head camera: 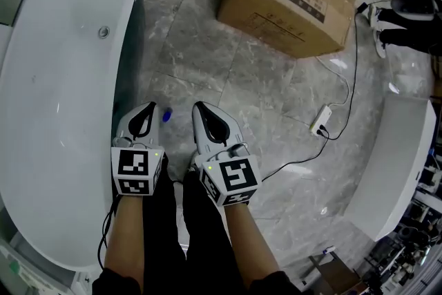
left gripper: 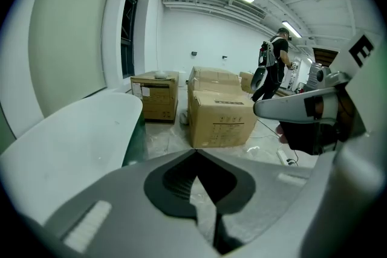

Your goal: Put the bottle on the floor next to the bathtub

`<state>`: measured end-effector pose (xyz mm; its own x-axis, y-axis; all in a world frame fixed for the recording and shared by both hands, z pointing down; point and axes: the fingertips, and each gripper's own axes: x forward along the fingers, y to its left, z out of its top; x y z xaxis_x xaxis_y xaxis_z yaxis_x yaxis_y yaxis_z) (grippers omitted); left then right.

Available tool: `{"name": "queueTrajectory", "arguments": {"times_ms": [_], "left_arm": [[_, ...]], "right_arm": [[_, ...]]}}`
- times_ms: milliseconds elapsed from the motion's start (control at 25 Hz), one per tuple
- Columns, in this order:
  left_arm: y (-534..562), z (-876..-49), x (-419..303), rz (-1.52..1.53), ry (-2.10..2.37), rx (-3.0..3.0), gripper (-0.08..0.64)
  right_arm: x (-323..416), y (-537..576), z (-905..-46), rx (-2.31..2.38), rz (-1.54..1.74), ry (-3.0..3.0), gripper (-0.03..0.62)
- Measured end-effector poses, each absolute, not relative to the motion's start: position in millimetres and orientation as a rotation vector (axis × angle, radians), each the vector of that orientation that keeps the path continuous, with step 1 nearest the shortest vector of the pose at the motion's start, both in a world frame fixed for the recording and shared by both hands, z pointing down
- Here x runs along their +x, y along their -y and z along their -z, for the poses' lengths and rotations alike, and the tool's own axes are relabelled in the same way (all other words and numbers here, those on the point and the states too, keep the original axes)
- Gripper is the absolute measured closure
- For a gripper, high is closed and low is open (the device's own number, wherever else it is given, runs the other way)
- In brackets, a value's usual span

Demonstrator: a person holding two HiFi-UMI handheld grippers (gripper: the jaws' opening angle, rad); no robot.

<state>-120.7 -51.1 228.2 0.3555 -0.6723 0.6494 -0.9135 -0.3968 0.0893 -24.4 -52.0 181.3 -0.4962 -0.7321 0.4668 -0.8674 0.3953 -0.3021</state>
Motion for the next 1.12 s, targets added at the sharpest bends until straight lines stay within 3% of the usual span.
{"name": "queueTrajectory", "arguments": {"times_ms": [1120], "left_arm": [[37,-96,-114,-0.637,1.501,2.231,0.560]], "right_arm": [[-2,45,-55,1.509,-0.637,2.501,0.577]]}}
